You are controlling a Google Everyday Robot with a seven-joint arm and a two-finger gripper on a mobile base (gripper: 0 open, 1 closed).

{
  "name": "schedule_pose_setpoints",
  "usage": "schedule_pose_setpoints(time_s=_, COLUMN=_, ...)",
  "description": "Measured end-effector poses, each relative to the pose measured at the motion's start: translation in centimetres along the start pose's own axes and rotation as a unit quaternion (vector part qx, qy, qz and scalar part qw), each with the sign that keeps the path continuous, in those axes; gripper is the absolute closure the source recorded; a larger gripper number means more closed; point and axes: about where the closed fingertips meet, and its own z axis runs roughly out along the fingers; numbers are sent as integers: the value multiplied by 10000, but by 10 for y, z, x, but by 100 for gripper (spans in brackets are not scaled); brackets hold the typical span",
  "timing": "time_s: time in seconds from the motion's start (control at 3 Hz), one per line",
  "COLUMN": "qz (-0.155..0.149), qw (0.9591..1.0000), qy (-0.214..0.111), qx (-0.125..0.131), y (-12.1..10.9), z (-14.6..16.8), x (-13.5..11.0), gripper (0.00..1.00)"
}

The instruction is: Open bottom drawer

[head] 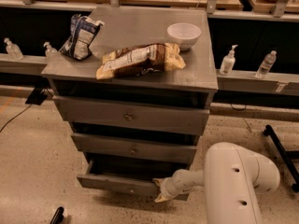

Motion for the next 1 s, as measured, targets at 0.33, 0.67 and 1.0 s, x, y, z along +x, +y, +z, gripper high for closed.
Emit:
schedule_pose_setpoints(time_s=0.33, qz=0, qw=10000, qy=0, qx=0, y=0, z=0, x=0, gripper=43)
schedule_pose_setpoints(time_s=0.67, qz=-87, qw=9999, qy=-120, qx=52, y=1, z=-10, x=-9, gripper=30)
schedule_pose_setpoints(time_s=1.0, qz=-87, qw=9999, qy=-120, qx=52, y=1, z=-10, x=-9, gripper=5)
